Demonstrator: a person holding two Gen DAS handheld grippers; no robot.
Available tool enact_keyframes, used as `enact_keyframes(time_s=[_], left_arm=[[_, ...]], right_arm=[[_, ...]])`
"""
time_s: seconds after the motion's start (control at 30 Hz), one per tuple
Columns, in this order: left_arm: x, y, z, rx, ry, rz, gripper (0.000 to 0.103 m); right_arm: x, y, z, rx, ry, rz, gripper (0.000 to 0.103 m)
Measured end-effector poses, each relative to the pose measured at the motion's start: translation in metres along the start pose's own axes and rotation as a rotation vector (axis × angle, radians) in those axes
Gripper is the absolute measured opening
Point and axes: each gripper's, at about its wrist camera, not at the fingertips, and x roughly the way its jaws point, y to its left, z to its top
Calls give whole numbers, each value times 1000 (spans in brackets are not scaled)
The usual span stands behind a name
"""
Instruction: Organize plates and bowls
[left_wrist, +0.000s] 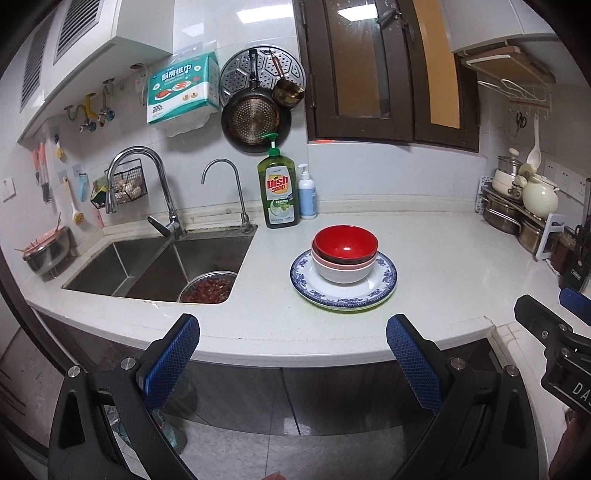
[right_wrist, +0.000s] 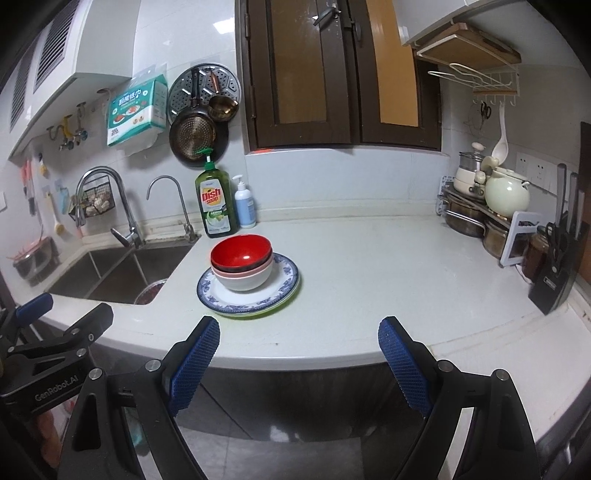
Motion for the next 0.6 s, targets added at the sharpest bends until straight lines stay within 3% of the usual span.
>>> enact_keyframes(time_s=[0.6], left_arm=[[-12, 7, -4, -2, -23, -11, 103]], right_arm=[[-18, 15, -3, -6, -26, -23, 89]])
